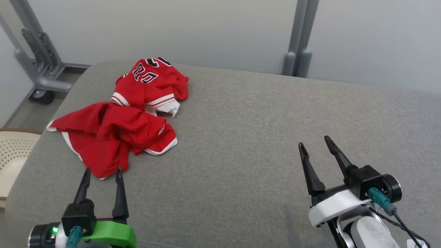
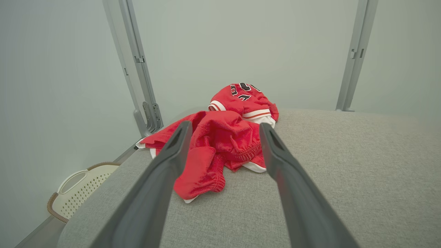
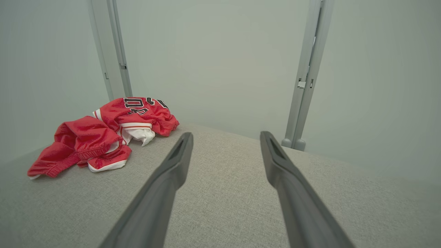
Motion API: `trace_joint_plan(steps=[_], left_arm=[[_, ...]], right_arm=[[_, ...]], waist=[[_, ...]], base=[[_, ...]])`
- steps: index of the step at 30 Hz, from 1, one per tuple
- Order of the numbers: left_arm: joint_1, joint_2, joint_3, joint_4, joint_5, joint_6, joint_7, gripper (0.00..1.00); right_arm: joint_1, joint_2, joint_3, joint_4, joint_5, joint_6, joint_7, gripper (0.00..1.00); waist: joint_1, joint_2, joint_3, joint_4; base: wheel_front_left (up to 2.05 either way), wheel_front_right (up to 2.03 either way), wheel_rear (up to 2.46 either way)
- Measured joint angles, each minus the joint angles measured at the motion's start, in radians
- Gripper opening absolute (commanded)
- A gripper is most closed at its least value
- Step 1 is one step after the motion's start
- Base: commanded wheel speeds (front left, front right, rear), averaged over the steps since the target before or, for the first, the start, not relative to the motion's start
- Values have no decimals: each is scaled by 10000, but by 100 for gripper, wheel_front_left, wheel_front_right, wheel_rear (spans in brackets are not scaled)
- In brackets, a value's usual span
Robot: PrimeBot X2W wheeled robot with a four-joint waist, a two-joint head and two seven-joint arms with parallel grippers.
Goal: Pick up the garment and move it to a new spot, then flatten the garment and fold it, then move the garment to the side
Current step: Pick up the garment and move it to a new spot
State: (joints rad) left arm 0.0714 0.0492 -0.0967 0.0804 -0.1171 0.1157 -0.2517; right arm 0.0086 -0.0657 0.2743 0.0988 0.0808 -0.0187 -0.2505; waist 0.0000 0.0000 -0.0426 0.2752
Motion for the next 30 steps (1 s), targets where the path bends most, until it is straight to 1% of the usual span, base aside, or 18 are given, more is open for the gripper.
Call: trace_joint_plan(steps=[4, 6, 9, 12, 19, 24, 30], left_arm=[[-1, 0, -205, 50, 4, 0, 0, 100], [-2, -6, -360, 92, 31, -10, 0, 100], [-1, -13, -199, 81, 31, -8, 0, 100], [0, -10, -12, 69, -8, -8, 0, 100], [0, -12, -48, 142, -115, -19, 0, 100], [-118, -17, -130, 523, -368, -203, 0, 100], [-1444, 121, -280, 1024, -270, -493, 10, 100]], right_arm=[[2, 21, -163, 4, 25, -36, 0, 100], [5, 27, -284, -8, 105, -186, 0, 100], [4, 42, -132, 6, 107, -169, 0, 100], [3, 77, -4, 69, 107, -163, 0, 100], [7, 75, -38, 119, 105, -173, 0, 100], [10, 36, -134, 119, 79, -180, 0, 100], [3, -52, -140, 102, -42, -180, 0, 100]], waist=[[-1, 0, -45, 561], [0, 0, -65, 837], [0, 0, -91, 1211], [0, 0, -123, 1440], [0, 0, -133, 1269], [-1, 0, -38, 1104], [0, 0, 157, 930]], base=[[0, 0, 0], [0, 0, 0], [0, 0, 0], [0, 0, 0], [0, 0, 0], [0, 0, 0], [0, 0, 0]])
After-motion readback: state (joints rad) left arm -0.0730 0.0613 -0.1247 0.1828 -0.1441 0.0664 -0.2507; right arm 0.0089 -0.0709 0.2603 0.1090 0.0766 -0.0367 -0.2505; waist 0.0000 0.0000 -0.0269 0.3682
